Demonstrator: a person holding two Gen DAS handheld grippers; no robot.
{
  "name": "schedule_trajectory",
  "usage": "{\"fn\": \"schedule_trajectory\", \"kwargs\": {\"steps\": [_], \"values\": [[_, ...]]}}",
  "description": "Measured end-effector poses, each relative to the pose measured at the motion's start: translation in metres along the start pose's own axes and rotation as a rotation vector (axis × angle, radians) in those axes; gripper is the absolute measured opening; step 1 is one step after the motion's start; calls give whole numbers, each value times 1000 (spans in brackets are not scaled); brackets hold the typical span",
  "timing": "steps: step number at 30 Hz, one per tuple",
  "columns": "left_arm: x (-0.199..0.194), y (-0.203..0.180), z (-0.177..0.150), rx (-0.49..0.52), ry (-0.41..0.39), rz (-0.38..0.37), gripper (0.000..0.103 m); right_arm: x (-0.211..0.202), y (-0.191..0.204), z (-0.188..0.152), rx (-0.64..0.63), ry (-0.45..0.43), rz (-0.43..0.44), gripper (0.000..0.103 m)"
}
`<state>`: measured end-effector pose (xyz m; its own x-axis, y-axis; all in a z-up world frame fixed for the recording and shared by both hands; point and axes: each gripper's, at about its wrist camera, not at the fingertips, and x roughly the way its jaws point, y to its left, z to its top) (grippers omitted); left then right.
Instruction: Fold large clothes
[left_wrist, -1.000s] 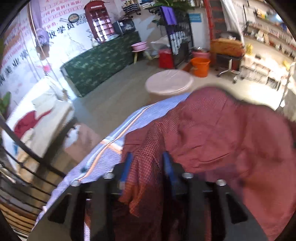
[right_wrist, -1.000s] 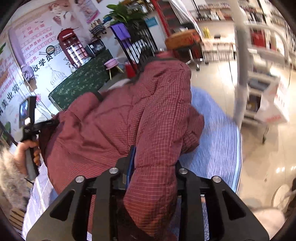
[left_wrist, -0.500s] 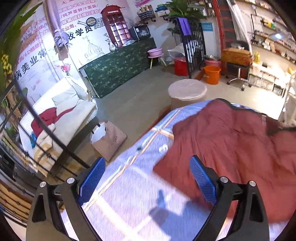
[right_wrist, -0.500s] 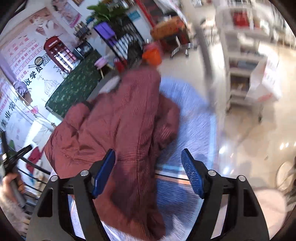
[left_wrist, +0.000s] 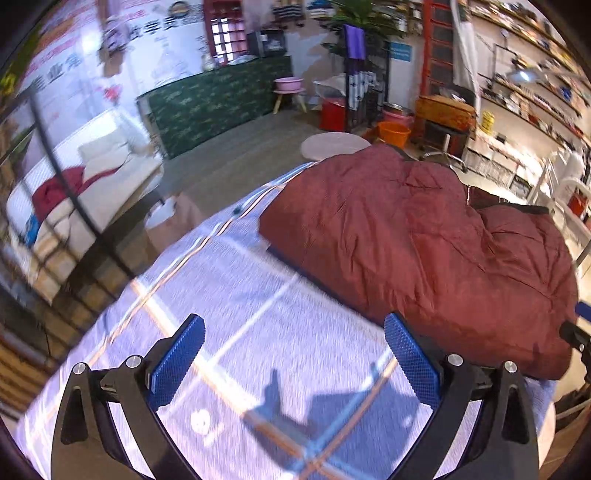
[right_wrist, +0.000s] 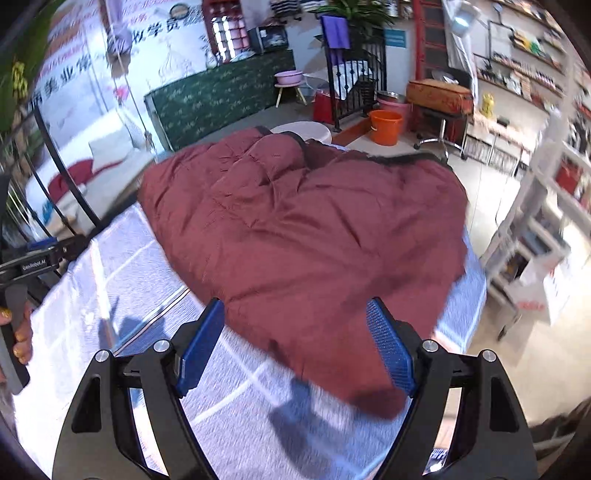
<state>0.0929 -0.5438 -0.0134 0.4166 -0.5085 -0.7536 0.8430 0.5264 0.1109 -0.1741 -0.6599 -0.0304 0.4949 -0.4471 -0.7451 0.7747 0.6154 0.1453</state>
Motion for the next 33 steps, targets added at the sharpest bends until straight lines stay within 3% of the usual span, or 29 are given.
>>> {"fn": "schedule_trajectory", "kwargs": {"steps": [7, 9, 11, 12, 13, 14, 15, 16, 17, 18, 20, 22, 25, 29, 30, 32, 33], "values": [[76, -52, 86, 163, -32, -85, 97, 81, 8, 74, -172, 41, -27, 79], [114, -68, 102, 197, 29, -79, 97, 100, 1, 92, -194, 65, 33, 79], [164, -69, 108, 191, 153, -29, 98, 126, -27, 104, -169, 120, -24, 79], [182, -64, 109, 172, 195, -34, 98, 141, -46, 109, -138, 164, -61, 80], [198, -53, 109, 118, 215, -93, 98, 150, -75, 110, -72, 191, -52, 79], [205, -47, 111, 84, 222, -128, 99, 155, -106, 108, 23, 187, 0, 71], [213, -43, 113, 63, 235, -139, 99, 158, -130, 105, 110, 191, 41, 53], [220, -43, 114, 63, 249, -141, 99, 159, -148, 102, 183, 195, 60, 23], [225, -42, 114, 61, 252, -145, 99, 157, -165, 99, 253, 191, 64, 11], [228, -41, 114, 48, 254, -154, 99, 156, -177, 96, 303, 186, 86, 3], [234, -38, 110, 18, 266, -168, 99, 159, -193, 85, 395, 165, 169, 3], [233, -39, 110, 32, 268, -158, 99, 160, -184, 79, 369, 142, 142, 3], [229, -36, 113, 23, 289, -165, 99, 156, -154, 87, 235, 145, 24, 8], [204, -53, 126, 120, 283, -52, 97, 151, -146, 98, 229, 183, -12, 16], [190, -57, 128, 141, 257, -31, 97, 146, -143, 102, 236, 206, -15, 25], [151, -65, 128, 179, 184, -7, 97, 132, -133, 109, 237, 215, -19, 55], [136, -67, 127, 185, 166, -1, 97, 122, -126, 112, 222, 210, -27, 83]]}}
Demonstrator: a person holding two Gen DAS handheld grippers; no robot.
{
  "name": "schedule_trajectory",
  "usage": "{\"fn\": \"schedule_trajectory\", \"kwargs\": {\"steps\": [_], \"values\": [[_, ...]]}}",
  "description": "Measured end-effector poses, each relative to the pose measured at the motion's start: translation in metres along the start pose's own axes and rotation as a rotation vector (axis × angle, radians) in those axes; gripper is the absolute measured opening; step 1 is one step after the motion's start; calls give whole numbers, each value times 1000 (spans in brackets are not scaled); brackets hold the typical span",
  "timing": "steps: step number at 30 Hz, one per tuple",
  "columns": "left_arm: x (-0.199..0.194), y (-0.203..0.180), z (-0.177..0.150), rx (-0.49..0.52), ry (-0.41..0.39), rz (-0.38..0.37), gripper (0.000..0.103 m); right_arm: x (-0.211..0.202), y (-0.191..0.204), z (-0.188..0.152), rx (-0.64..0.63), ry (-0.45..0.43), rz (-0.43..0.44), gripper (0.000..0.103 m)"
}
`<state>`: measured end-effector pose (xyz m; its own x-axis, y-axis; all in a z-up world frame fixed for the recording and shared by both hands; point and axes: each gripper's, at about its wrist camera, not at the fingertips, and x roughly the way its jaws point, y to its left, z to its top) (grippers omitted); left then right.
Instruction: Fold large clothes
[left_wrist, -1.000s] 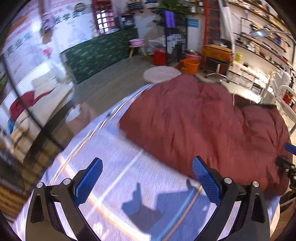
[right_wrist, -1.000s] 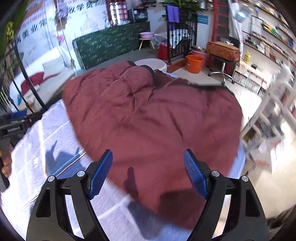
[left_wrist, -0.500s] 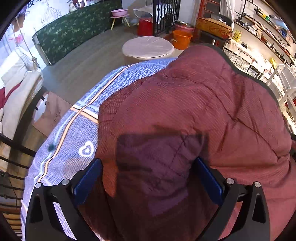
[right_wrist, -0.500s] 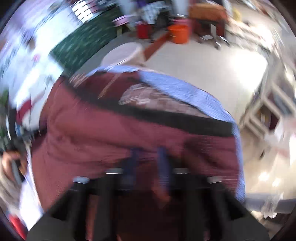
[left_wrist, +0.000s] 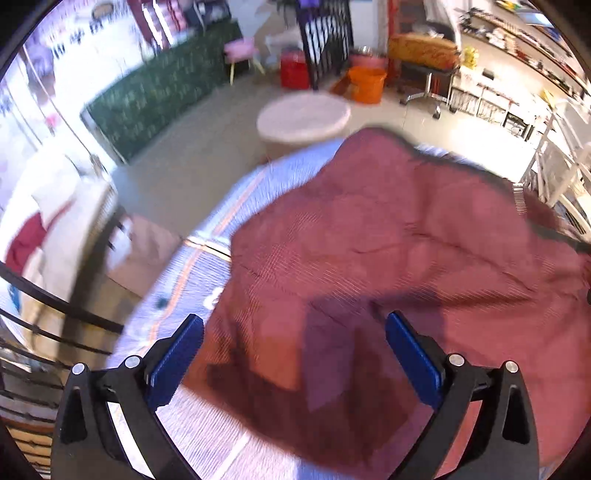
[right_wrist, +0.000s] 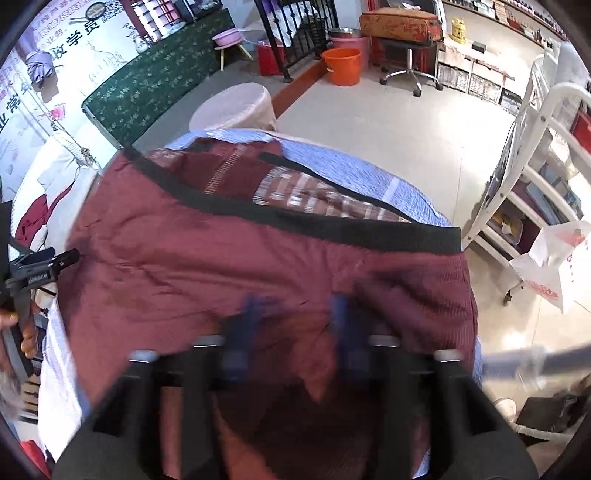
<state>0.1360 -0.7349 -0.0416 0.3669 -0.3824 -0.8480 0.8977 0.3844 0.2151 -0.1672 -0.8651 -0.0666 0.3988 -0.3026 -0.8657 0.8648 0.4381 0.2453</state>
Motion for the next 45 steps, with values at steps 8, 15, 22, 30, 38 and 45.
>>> {"fn": "schedule_trajectory", "kwargs": {"steps": [8, 15, 22, 30, 38, 45], "values": [[-100, -24, -44, -15, 44, -60, 97, -64, 39, -24, -72, 56, -48, 88], [-145, -47, -37, 8, 30, -30, 97, -99, 62, -44, -85, 167, -79, 91], [-150, -77, -27, 107, 40, -25, 97, -112, 82, -49, -81, 163, -112, 95], [-144, -85, -37, 123, 103, -93, 97, -105, 93, -61, -68, 205, -165, 95], [-139, -84, -39, 111, 144, -108, 97, -97, 96, -67, -36, 231, -162, 95], [-137, -88, -41, 127, 154, -81, 97, -96, 95, -68, -34, 232, -172, 95]]}}
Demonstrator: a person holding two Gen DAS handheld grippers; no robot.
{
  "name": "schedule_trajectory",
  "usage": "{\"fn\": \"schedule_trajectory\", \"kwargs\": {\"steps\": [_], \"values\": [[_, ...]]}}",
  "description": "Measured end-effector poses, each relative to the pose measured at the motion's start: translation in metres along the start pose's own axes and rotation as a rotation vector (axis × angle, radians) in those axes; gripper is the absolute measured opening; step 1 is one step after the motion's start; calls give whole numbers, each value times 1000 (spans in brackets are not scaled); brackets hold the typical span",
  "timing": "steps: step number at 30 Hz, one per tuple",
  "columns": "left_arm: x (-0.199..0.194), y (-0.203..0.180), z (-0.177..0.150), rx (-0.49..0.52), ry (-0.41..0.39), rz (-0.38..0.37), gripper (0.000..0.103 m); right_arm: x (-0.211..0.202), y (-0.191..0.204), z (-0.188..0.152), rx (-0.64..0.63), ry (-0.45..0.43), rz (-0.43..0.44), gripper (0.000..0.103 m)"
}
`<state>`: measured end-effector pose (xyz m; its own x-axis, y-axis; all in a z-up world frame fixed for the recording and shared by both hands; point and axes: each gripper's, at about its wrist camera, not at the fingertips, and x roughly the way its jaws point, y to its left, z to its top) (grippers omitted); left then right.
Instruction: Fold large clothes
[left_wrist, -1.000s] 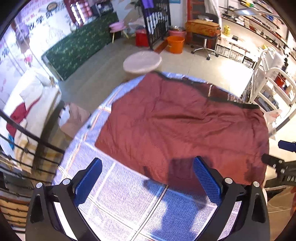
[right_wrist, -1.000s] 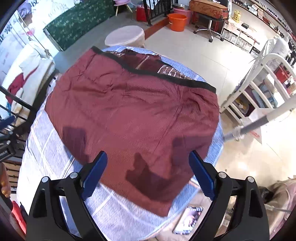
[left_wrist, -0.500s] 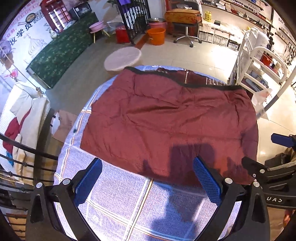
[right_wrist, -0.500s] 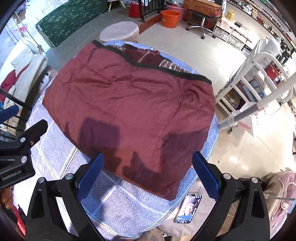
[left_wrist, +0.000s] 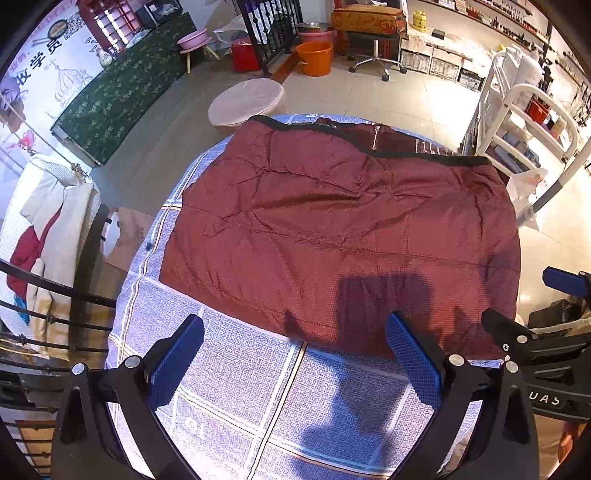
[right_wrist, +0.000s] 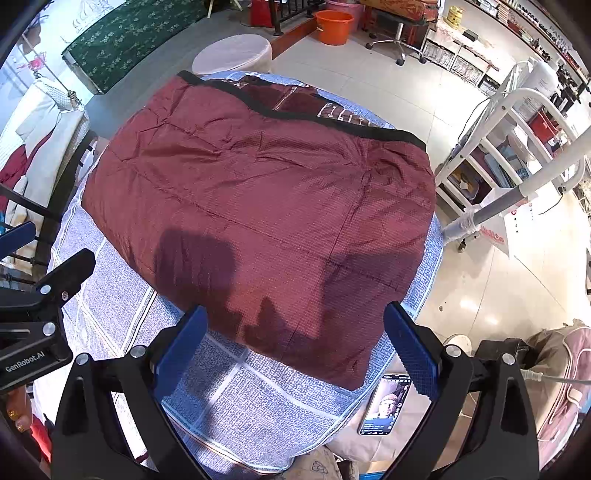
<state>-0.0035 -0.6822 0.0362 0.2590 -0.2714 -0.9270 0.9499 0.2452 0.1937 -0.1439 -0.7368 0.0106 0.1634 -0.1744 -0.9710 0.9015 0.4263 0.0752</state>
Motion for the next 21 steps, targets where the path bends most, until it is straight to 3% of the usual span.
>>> {"fn": "schedule_trajectory", "kwargs": {"steps": [21], "values": [[-5, -12, 0, 13, -1, 26, 97, -4, -9, -2, -16, -7, -14, 95]]}}
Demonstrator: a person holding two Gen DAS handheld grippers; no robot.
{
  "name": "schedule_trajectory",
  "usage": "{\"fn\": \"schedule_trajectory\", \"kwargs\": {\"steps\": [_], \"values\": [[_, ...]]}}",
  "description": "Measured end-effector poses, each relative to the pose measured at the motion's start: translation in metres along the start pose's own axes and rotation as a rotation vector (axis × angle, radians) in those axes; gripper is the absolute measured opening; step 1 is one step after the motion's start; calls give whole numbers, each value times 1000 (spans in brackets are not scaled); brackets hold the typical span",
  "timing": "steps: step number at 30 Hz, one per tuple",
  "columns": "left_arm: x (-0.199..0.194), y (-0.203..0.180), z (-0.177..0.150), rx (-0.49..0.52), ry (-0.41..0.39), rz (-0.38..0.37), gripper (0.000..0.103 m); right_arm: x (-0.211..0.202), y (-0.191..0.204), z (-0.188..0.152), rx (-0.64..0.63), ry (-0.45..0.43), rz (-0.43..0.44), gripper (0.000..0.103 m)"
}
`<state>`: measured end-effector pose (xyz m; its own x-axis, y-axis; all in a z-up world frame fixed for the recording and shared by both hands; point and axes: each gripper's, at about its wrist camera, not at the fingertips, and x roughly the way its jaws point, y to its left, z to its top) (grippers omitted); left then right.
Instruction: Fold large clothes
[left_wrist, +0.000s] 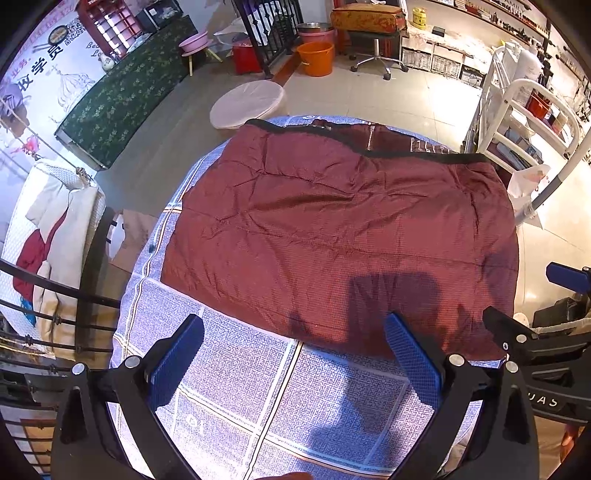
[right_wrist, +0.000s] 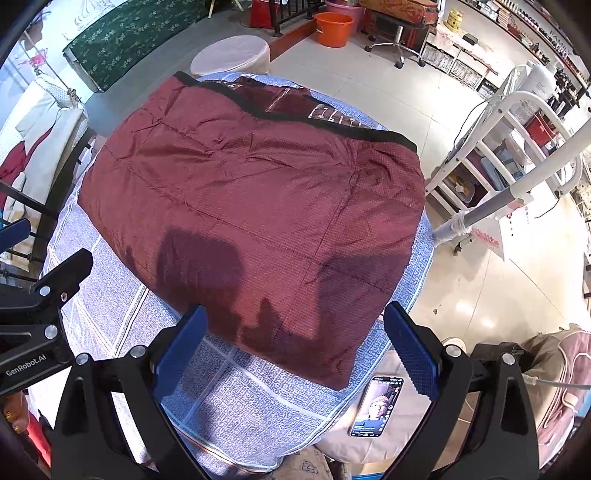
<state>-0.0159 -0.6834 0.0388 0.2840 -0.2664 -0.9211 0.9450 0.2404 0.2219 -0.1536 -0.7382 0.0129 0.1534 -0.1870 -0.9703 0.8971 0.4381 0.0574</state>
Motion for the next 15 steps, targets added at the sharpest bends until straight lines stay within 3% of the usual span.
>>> {"fn": "schedule_trajectory", "kwargs": {"steps": [15], "values": [[-3, -1, 1, -6, 1, -9, 97, -1, 2, -1, -5, -1, 0, 95]]}}
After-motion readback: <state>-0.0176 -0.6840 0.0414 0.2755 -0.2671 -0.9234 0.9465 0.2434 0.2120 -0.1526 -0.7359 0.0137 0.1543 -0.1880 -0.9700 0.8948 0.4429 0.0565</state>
